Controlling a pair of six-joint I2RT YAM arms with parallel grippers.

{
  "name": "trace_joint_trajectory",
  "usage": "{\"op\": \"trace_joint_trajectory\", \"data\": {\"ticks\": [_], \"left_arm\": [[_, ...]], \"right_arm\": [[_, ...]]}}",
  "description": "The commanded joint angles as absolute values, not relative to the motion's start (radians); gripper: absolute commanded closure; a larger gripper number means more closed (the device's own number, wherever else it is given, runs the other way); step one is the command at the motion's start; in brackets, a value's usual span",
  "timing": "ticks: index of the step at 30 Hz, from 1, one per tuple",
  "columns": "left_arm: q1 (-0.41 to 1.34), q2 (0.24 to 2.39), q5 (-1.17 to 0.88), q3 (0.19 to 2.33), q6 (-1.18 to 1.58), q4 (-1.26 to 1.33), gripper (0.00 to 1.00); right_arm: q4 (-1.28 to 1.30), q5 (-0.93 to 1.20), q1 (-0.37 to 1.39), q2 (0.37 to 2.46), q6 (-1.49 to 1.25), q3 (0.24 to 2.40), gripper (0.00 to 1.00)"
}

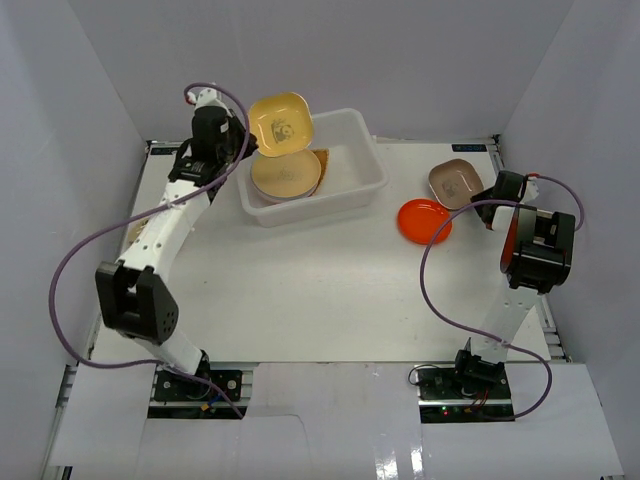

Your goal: Place the plates into the plastic bin on the countertop

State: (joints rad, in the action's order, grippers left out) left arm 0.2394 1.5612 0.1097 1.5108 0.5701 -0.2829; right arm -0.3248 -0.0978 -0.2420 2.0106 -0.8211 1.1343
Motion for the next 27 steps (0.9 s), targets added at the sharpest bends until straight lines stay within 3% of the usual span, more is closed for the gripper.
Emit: {"op": "trace_joint_trajectory", "data": {"ticks": [1, 8, 17, 18, 19, 21, 22, 24, 27], "left_arm": [[0.247, 1.679, 0.049, 1.613, 0.561, -0.305, 1.0], [0.25, 1.954, 0.002, 1.799, 0.563, -0.328, 1.0], [0.252, 2.016, 0.031, 1.789, 0.535, -0.403, 0.97], [0.252, 2.013, 0.034, 1.784, 0.532, -0.403, 0.88], [0.25, 2.003, 0.037, 1.781, 0.528, -0.405, 0.63], [0.247, 1.994, 0.035, 1.779, 0.517, -0.41, 0.4], [0.245, 1.977, 0.035, 1.779, 0.515, -0.413, 0.21], [0.238, 1.951, 0.031, 1.77, 0.518, -0.414, 0.13], [0.224, 1.87, 0.029, 1.723, 0.532, -0.408, 0.09]], "right_arm": [[-0.412, -0.107, -0.244, 1.948, -0.845, 1.1, 0.89], [-0.595, -0.095, -0.232, 1.755, -0.916, 0.979, 0.92], [-0.551, -0.023, -0.071, 1.618, -0.781, 1.097, 0.92], [-0.523, -0.028, -0.043, 1.618, -0.764, 1.118, 0.92], [-0.514, -0.031, -0.013, 1.626, -0.747, 1.138, 0.92], [-0.479, -0.049, 0.087, 1.64, -0.704, 1.205, 0.92], [-0.469, -0.058, 0.116, 1.661, -0.698, 1.228, 0.92], [-0.45, -0.066, 0.185, 1.689, -0.698, 1.296, 0.92], [-0.411, -0.107, 0.267, 1.753, -0.722, 1.383, 0.92]]}}
